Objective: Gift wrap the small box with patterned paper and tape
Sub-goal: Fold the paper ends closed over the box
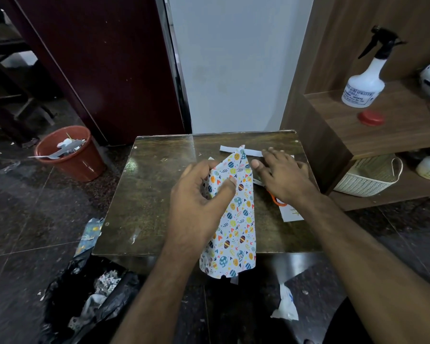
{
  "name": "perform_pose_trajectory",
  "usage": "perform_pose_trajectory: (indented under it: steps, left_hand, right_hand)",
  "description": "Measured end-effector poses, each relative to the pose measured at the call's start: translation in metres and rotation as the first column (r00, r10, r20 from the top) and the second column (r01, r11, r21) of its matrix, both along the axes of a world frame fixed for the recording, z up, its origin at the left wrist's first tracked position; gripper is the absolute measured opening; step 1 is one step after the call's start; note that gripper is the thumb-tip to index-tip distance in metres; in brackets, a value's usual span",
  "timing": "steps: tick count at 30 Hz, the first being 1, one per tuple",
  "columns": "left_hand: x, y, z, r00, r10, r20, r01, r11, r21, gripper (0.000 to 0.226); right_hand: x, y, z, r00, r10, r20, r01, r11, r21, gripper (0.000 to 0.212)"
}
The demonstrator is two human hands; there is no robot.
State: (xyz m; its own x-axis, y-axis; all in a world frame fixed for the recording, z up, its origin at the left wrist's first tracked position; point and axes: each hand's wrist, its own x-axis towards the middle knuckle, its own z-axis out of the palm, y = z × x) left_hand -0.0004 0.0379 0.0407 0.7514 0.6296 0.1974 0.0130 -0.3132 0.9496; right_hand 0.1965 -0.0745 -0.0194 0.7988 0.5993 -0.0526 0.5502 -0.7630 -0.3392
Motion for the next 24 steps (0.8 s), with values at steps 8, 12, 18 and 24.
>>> perform_pose_trajectory:
  steps: [8, 12, 18, 24]
  left_hand:
    - [-0.002, 0.006, 0.000, 1.000, 0.007, 0.006, -0.007, 1.000, 0.007, 0.017]
    - [-0.005, 0.007, 0.002, 1.000, 0.006, 0.011, -0.007, 1.000, 0.017, 0.016]
    - [-0.003, 0.005, 0.001, 1.000, -0.004, 0.012, 0.004, 1.000, 0.003, 0.016]
    - [-0.003, 0.008, -0.003, 1.000, -0.011, 0.007, 0.011, 1.000, -0.015, 0.019]
  right_hand:
    - [-0.015, -0.012, 0.009, 0.989, 0.145, 0.033, -0.139, 0.981, -0.137, 0.065]
    - [-0.024, -0.019, 0.010, 0.981, 0.190, 0.038, -0.183, 0.973, -0.140, 0.061]
    - [-0.023, -0.027, 0.014, 0.980, 0.197, -0.005, -0.197, 0.980, -0.030, 0.034]
    - [-0.018, -0.025, 0.017, 0.991, 0.134, -0.014, -0.134, 0.991, 0.025, 0.037]
